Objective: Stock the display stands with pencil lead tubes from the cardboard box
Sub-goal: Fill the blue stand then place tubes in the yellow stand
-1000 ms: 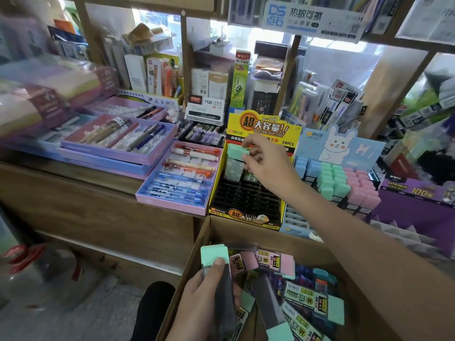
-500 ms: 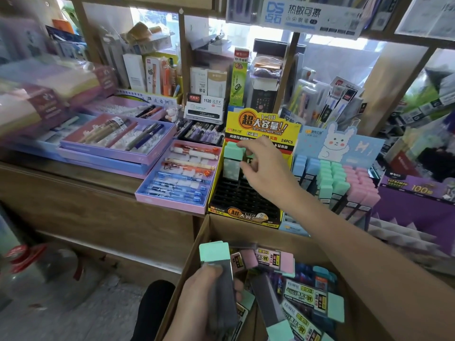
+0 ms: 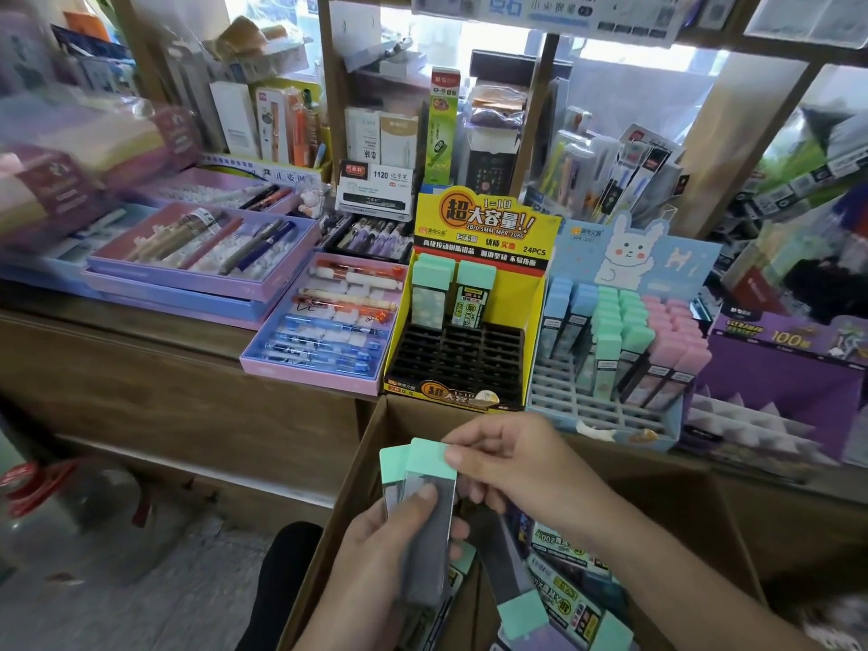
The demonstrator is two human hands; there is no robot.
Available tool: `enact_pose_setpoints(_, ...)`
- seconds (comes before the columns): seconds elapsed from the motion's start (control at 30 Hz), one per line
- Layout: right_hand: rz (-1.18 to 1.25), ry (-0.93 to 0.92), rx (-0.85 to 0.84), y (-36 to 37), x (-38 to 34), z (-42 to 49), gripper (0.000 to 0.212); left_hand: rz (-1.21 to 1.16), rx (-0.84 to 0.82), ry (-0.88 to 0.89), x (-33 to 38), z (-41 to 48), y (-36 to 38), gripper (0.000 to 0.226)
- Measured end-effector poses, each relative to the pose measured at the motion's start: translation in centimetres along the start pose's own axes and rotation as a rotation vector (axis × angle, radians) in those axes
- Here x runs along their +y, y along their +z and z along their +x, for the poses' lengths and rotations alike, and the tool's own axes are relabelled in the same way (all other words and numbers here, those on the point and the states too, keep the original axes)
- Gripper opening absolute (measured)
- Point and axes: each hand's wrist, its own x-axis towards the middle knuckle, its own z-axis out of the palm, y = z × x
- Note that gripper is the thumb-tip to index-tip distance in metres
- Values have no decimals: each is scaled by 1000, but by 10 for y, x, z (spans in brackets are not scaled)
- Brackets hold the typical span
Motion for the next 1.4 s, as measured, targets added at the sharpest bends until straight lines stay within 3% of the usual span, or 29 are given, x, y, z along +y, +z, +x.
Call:
enact_pose_setpoints(0.17, 261, 17, 8, 1, 8, -7, 12, -227, -66, -113, -4, -1, -5, 57)
enact_pose_setpoints(0.3, 377, 29, 31, -1, 14, -8, 15, -286, -92, -136, -9, 6, -1, 50)
enact_pose_setpoints(0.5, 484, 47, -51, -4, 10, -11, 25, -57, -125, -129, -11, 8, -11, 30)
enact_pose_setpoints(0.7, 467, 115, -22, -2, 6, -11, 17, -13, -29, -77, -10, 6, -12, 37)
enact_pose_setpoints(0.83, 484, 152, 15, -5, 0, -11, 36, -1, 21, -18, -11, 7, -10, 38)
enact_pose_setpoints(0.9, 426, 133, 8, -8, -3, -11, 39, 3, 25, -9, -12, 7, -10, 37)
enact_pose_setpoints(1.0, 233, 48, -20, -10, -9, -9, 17, -16, 11, 0, -12, 7, -10, 35)
enact_pose_setpoints(1.13, 142, -27, 21, -20, -26, -2, 6, -76, 20, 0, -10, 5, -11, 44)
enact_pose_setpoints(1.23, 39, -118, 161, -32, -45, 11, 4, -157, 69, -15, -9, 7, -11, 55)
enact_pose_setpoints(1.4, -87, -276, 397, -47, -72, 43, 12, -186, 50, -50, -4, 5, -13, 46)
